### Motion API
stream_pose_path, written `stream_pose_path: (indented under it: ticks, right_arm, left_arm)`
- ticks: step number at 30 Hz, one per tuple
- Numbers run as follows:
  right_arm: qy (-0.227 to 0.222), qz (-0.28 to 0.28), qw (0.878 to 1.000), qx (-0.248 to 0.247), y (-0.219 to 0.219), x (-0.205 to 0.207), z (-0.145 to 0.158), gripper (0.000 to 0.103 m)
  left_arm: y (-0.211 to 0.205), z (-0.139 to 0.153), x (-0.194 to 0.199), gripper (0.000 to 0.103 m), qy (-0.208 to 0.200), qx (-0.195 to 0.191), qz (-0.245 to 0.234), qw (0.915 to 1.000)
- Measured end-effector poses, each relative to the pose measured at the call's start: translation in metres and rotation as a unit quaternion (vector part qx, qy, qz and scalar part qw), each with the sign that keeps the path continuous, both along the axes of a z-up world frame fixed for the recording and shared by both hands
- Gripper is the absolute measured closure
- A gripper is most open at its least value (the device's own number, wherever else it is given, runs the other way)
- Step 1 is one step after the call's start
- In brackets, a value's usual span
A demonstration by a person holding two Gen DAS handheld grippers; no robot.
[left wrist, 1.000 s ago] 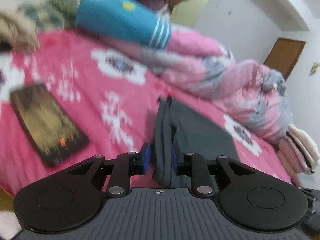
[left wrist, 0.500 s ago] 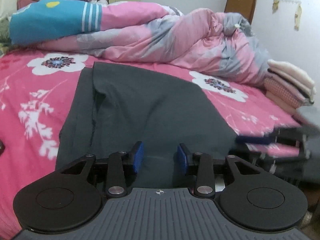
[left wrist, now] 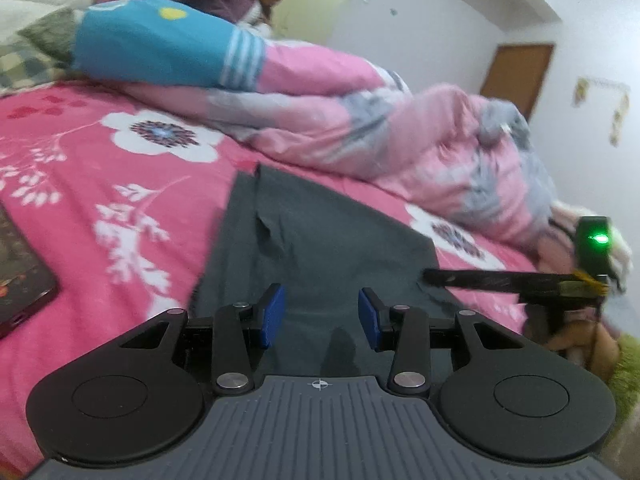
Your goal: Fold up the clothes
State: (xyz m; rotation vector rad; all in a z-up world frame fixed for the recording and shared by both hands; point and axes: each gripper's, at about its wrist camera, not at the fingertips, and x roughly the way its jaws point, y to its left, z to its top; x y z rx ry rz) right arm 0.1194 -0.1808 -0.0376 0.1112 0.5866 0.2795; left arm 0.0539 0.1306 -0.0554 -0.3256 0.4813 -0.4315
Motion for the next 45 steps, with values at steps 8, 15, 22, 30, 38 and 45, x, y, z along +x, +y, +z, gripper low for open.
stream_pose_path:
  ticks: [8,15,22,30,38,45]
  right_arm:
    - [0.017,-0.008,1.0,0.009,-0.003,0.027,-0.009,0.064]
    - [-0.001,-0.011,0.999,0.038,-0.005,0.037,0.013,0.064]
    - [0.045,-0.032,0.997,0.049,-0.001,0.085,-0.014,0.065]
    - [-0.003,0.012,0.999,0.041,0.023,0.075,0.03,0.064]
    - [0.1,0.169,0.981,0.006,0.128,0.108,0.02,0.064]
    - [0.095,0.168,0.981,-0.013,0.147,0.112,0.023,0.064]
  left_arm:
    - [0.001,-0.002,0.002,0.063,0.006,0.006,0.002,1.0]
    - [0.006,-0.004,0.003,0.063,0.012,-0.002,0.001,0.9999]
    - [0.008,-0.005,0.003,0.063,0.018,-0.01,-0.001,0.9998]
    - [0.011,-0.006,0.006,0.063,0.024,-0.022,-0.002,0.9995]
    - [0.012,-0.007,0.004,0.063,0.022,-0.016,0.0,0.9996]
    - [0.013,-0.008,0.004,0.063,0.022,-0.016,0.002,0.9996]
